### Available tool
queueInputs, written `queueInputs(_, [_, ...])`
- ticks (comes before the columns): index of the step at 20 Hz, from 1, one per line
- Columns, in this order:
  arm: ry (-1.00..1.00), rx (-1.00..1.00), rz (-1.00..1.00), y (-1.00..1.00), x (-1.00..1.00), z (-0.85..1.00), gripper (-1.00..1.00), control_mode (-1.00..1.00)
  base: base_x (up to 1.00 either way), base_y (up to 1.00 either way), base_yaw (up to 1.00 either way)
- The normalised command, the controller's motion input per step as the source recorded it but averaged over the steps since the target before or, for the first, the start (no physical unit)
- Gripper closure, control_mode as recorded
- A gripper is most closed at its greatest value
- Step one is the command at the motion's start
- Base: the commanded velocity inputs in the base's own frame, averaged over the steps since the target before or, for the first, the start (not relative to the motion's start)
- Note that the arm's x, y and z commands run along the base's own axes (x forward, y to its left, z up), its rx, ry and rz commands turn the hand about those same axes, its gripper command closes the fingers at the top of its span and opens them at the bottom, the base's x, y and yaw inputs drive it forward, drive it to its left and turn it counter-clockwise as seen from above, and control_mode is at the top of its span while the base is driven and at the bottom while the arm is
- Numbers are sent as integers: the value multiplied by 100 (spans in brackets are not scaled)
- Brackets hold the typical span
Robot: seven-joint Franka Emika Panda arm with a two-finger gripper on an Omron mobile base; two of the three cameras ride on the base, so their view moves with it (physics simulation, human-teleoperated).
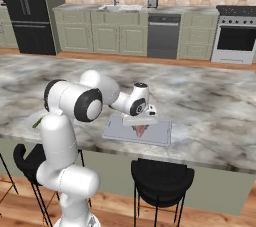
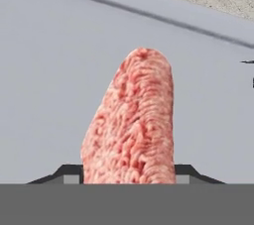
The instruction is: Create a steak meal by picking up the steak and asparagus from the tray and placing them on the plate. Leave the strawberry on the tray.
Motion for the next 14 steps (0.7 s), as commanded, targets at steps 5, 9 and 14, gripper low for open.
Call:
queueInputs(5, [-7,0,1,9,-14,18,100,-100,0,0,0])
queueInputs(9, [-8,0,-1,36,-35,76,100,-100,0,0,0])
queueInputs(14, [1,0,-4,53,-30,62,100,-100,0,0,0])
